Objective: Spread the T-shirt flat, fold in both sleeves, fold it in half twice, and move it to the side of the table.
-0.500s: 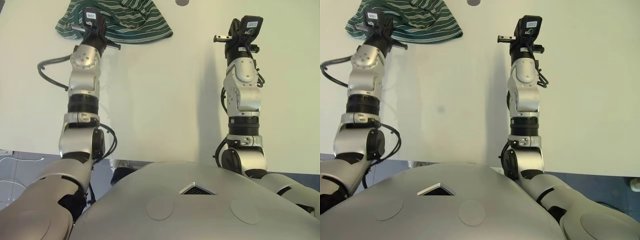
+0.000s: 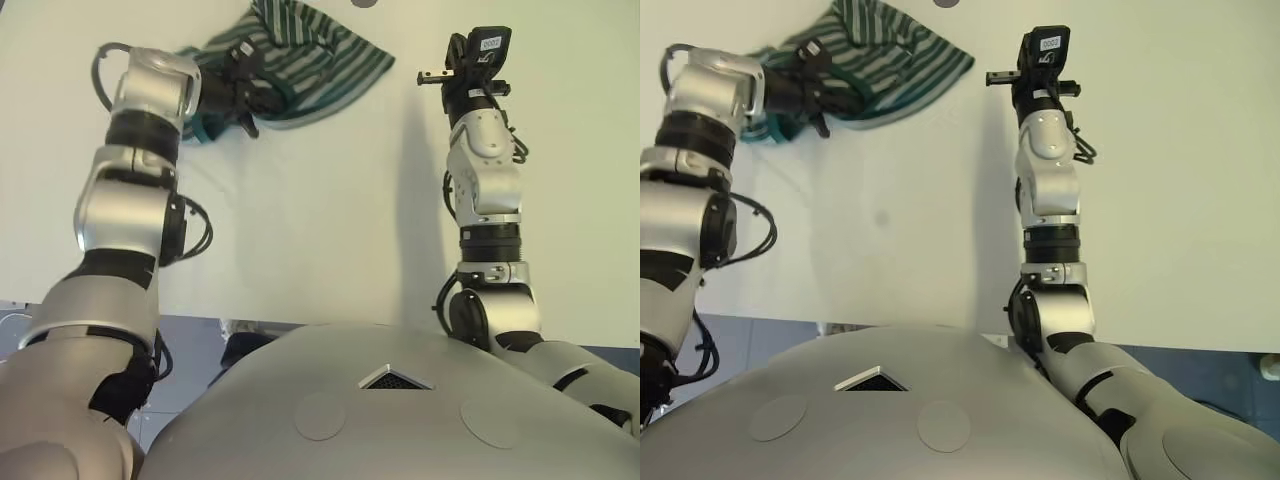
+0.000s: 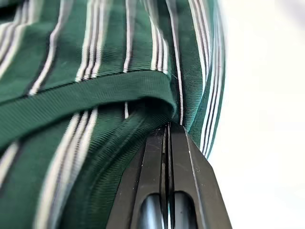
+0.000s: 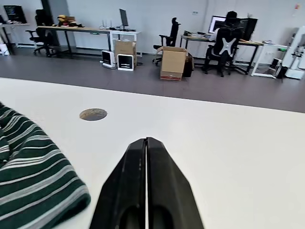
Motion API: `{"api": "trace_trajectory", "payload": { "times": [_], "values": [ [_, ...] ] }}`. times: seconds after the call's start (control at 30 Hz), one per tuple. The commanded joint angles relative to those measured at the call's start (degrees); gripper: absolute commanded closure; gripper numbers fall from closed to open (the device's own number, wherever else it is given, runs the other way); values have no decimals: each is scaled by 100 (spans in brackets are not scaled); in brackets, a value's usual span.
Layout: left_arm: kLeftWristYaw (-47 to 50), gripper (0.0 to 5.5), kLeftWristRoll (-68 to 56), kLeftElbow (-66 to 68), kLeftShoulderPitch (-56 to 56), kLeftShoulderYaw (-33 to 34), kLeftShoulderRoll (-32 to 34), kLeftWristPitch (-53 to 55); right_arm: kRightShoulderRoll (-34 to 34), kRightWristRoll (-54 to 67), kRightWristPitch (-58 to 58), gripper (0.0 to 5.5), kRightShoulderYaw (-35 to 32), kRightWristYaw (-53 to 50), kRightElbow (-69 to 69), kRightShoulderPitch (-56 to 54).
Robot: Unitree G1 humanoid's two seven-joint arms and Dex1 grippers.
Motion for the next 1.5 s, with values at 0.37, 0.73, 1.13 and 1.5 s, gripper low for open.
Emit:
{"api": "trace_trajectory", "payload": {
  "times": [0.37, 0.73, 1.13, 1.5],
  "values": [
    [1324, 550, -471, -6291, 3095, 725, 1288, 808, -4285, 67, -1446, 376, 1923, 6558, -1559, 289],
    [995, 550, -671, -7422, 4986, 768, 2844, 797, -3786, -859, -1943, 310, 2433, 5624, -992, 809],
    [2066, 550, -431, -7046, 4998, 581, 2357, -56, -3185, -315, -2231, 547, 2080, 4863, -761, 256],
    [2660, 422, -798, -6645, 5175, 654, 1513, -1011, -2850, 2782, 2382, 550, 833, 5118, -2027, -1711]
  ]
}}
